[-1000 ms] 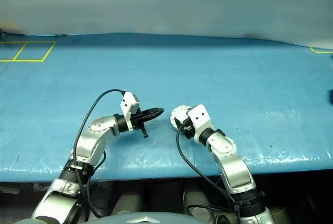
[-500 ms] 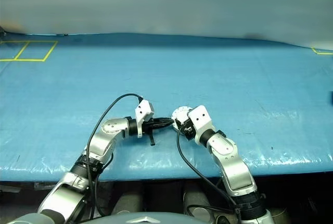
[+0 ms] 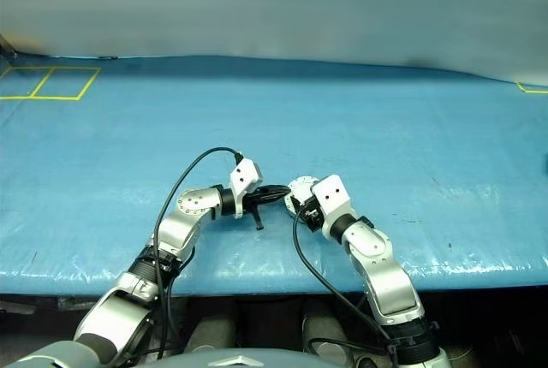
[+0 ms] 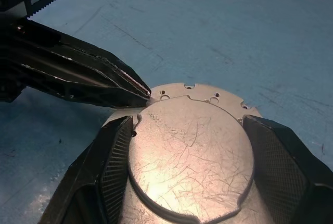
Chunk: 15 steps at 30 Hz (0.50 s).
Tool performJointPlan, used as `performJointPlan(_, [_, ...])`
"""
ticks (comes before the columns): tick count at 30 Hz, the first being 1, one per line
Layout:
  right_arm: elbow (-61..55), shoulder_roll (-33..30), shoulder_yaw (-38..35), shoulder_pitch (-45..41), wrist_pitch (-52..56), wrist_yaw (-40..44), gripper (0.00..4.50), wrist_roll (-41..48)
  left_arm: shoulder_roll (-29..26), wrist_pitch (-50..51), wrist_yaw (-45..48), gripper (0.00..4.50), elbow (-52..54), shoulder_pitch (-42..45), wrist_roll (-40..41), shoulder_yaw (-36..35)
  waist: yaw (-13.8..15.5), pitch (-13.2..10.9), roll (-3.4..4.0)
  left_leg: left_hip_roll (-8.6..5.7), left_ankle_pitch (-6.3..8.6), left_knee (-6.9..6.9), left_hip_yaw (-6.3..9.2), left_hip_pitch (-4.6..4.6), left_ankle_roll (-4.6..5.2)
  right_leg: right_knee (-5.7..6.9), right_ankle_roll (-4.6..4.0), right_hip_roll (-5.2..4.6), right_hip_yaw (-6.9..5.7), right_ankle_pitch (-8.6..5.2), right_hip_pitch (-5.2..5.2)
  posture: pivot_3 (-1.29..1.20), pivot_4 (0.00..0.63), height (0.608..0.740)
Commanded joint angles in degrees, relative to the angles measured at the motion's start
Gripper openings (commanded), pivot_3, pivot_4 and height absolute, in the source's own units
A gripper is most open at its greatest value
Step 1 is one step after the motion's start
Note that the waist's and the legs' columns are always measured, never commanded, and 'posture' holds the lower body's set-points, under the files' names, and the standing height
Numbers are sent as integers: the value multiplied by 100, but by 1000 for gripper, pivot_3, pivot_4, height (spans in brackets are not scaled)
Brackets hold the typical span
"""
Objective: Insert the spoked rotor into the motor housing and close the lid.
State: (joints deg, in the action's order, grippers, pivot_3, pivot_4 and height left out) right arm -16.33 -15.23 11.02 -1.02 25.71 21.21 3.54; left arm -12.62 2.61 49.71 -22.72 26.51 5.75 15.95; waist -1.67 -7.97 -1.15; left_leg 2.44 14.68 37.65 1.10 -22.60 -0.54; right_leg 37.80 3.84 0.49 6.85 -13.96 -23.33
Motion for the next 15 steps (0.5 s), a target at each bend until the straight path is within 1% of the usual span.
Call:
performJointPlan(1, [195, -51, 257, 296, 331, 171, 3035, 26, 64, -34, 42, 0, -95, 66, 20, -44, -2, 0, 0, 0, 0, -1, 0, 0, 0, 0, 0, 0, 0, 0, -1, 0, 150, 740])
performJointPlan(8, [178, -28, 213, 307, 344, 105, 3035, 12, 64, -6, 430, 0, -69, 18, -94, 213, 1, 2, 0, 0, 1, -4, 0, -1, 1, -1, -2, 0, 0, -1, -1, 0, 150, 740])
performJointPlan(10, [149, 12, 153, 325, 369, 95, 3035, 78, 27, -40, 428, 0, -179, 40, -224, 268, 1, 8, 0, 0, 1, -4, 1, -1, 1, -1, -3, 0, 0, -1, -1, 0, 150, 740])
performJointPlan(14, [122, -65, 247, 358, 228, 114, 3035, -64, 20, -78, 395, 0, -299, 47, -304, 282, 13, 28, -3, -1, 1, -3, 1, 1, 1, -1, -2, -1, -1, -1, 1, 0, 150, 740])
performJointPlan(15, [100, -43, 238, 385, 150, 110, 3385, -55, 14, -110, 389, 0, -338, 48, -324, 286, 18, 30, -4, -1, 1, -3, 1, 0, 1, -1, -1, -1, -1, -2, 1, 0, 150, 740])
